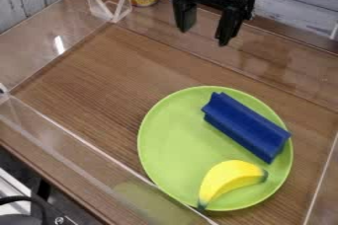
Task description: Remove the banana from inside the green plate and put it on the table
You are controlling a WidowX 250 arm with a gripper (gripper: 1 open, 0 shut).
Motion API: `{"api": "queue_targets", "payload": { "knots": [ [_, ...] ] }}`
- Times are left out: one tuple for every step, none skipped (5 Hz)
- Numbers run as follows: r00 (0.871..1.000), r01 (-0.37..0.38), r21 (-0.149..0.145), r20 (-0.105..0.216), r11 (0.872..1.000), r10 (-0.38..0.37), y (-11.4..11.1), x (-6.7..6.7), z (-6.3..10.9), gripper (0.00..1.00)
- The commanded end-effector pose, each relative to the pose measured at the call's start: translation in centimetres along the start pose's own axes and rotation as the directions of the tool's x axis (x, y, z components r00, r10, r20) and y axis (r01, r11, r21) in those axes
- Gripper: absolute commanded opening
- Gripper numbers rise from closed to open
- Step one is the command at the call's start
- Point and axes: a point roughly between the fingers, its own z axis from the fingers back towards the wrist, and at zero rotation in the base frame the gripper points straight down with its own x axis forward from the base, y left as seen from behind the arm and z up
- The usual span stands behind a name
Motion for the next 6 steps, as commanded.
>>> {"api": "queue_targets", "payload": {
  "knots": [
    [0.998,0.053,-0.001,-0.015,0.999,-0.053,-1.1,-1.1,-0.5,1.00],
    [0.984,0.178,0.001,-0.002,0.984,-0.178,-3.1,-3.2,-0.9,1.00],
    [0.954,0.298,0.009,0.020,0.955,-0.298,-4.8,-4.9,-1.2,1.00],
    [0.942,0.335,0.016,0.025,0.942,-0.335,-5.7,-5.8,-1.5,1.00],
    [0.925,0.378,0.023,0.030,0.926,-0.378,-6.5,-6.6,-1.7,1.00],
    [0.906,0.421,0.034,0.038,0.907,-0.422,-7.5,-7.7,-2.1,1.00]
  ]
}}
